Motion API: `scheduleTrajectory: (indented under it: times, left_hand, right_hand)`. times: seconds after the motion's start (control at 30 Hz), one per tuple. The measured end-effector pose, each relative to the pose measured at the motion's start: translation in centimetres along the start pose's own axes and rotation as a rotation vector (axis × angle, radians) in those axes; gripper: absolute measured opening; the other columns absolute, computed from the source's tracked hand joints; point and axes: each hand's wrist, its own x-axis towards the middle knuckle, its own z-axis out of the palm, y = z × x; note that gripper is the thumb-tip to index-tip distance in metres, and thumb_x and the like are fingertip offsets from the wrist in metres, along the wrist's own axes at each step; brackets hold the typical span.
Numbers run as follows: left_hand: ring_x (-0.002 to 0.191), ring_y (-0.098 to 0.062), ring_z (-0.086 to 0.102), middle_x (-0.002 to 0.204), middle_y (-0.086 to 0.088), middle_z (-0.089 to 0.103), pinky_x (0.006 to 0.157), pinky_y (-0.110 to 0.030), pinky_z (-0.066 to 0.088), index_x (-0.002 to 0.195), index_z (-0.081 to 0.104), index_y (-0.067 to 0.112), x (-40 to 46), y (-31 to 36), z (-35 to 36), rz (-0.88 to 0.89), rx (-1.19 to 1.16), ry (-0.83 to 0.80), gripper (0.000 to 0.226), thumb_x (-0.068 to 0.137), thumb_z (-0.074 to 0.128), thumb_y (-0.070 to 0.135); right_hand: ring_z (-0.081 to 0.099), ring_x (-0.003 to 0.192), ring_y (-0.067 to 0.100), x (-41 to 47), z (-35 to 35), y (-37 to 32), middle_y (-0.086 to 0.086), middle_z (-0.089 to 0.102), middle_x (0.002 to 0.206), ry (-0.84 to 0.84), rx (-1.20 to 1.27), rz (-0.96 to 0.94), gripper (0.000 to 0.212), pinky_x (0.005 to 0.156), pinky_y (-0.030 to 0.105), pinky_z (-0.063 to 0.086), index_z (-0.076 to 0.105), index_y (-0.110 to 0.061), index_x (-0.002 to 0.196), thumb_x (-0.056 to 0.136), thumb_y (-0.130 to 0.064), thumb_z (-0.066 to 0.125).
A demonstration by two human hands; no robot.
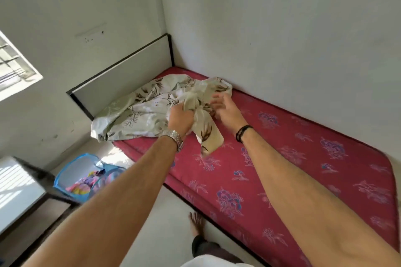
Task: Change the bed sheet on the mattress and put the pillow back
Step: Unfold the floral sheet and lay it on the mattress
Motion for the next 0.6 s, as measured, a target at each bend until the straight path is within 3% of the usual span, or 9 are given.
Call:
scheduleTrajectory:
  times: [0.1,0.13,0.2,0.27,0.3,0.4,0.5,0.57,0.6]
  left_hand:
    - [0.077,-0.027,0.066,0.088,-0.014,0.067,0.071,-0.045,0.060,0.104,0.066,0.002,-3.1,1.1,-0.7,-0.143,-0.373,-0.079,0.014,0.091,0.065,0.000]
    - [0.080,-0.026,0.071,0.096,-0.015,0.070,0.073,-0.045,0.063,0.113,0.065,0.002,-4.2,2.0,-0.7,-0.197,-0.517,-0.137,0.021,0.093,0.066,-0.001]
    - [0.078,-0.022,0.075,0.102,-0.017,0.071,0.065,-0.039,0.062,0.124,0.062,-0.002,-6.3,3.6,-0.2,-0.240,-0.679,-0.186,0.029,0.095,0.063,-0.003]
    - [0.073,-0.023,0.075,0.101,-0.019,0.070,0.058,-0.034,0.061,0.128,0.059,-0.007,-7.8,4.3,0.1,-0.253,-0.757,-0.177,0.032,0.097,0.061,-0.004]
    - [0.072,-0.025,0.076,0.101,-0.020,0.070,0.057,-0.034,0.060,0.131,0.056,-0.007,-8.1,4.6,-0.2,-0.278,-0.759,-0.123,0.035,0.097,0.059,-0.005]
    - [0.091,-0.026,0.072,0.117,-0.019,0.068,0.077,-0.034,0.058,0.133,0.057,0.000,-8.2,4.4,-1.4,-0.296,-0.488,0.155,0.034,0.100,0.054,0.003]
    - [0.091,-0.018,0.057,0.131,-0.020,0.056,0.073,-0.023,0.051,0.147,0.038,-0.001,-9.1,3.5,-0.6,-0.346,-0.393,0.430,0.052,0.100,0.056,0.014]
    - [0.123,-0.028,0.050,0.144,-0.017,0.042,0.095,-0.036,0.050,0.157,0.014,0.010,-11.2,3.1,2.4,-0.290,-0.126,0.436,0.087,0.091,0.069,0.027]
    - [0.139,-0.031,0.036,0.154,-0.013,0.030,0.110,-0.043,0.041,0.159,0.009,0.016,-12.6,3.0,4.4,-0.121,0.072,0.373,0.100,0.086,0.074,0.035]
  right_hand:
    - [0.050,0.133,0.022,-3.6,-0.1,6.7,0.001,0.046,0.146,-0.216,-0.432,0.096,0.085,0.108,0.049,0.049,0.028,-0.037,0.151,0.081,-0.011,0.070]
    - [0.051,0.132,0.023,-4.3,0.3,8.2,0.000,0.046,0.145,-0.213,-0.478,0.117,0.087,0.106,0.050,0.050,0.030,-0.043,0.149,0.078,-0.024,0.077]
    - [0.063,0.116,0.027,-5.0,1.4,9.0,0.004,0.063,0.128,-0.101,-0.301,0.085,0.061,0.096,0.053,0.056,0.055,-0.040,0.131,0.077,-0.040,0.082]
    - [0.071,0.097,0.029,-5.7,1.6,6.7,0.008,0.075,0.103,0.087,-0.057,0.054,0.025,0.085,0.052,0.060,0.072,-0.026,0.106,0.081,-0.025,0.073]
    - [0.072,0.088,0.024,-5.7,1.1,5.5,0.007,0.077,0.095,0.176,0.018,0.049,0.020,0.078,0.046,0.061,0.074,-0.021,0.099,0.082,-0.018,0.065]
    - [0.066,0.079,0.019,-5.4,-2.5,2.9,0.000,0.072,0.087,0.367,-0.058,0.032,0.031,0.067,0.038,0.053,0.071,-0.020,0.096,0.083,-0.005,0.048]
    - [0.063,0.079,0.021,-5.3,-6.7,1.4,-0.005,0.068,0.088,0.433,-0.341,-0.091,0.036,0.066,0.036,0.049,0.067,-0.021,0.100,0.079,0.000,0.045]
    - [0.060,0.072,0.017,-5.8,-9.0,0.4,-0.005,0.066,0.083,0.373,-0.376,-0.205,0.029,0.061,0.029,0.042,0.063,-0.021,0.096,0.083,0.000,0.049]
    - [0.058,0.071,0.014,-6.2,-9.9,0.1,-0.005,0.065,0.081,0.301,-0.378,-0.270,0.024,0.061,0.023,0.040,0.061,-0.020,0.096,0.086,-0.002,0.051]
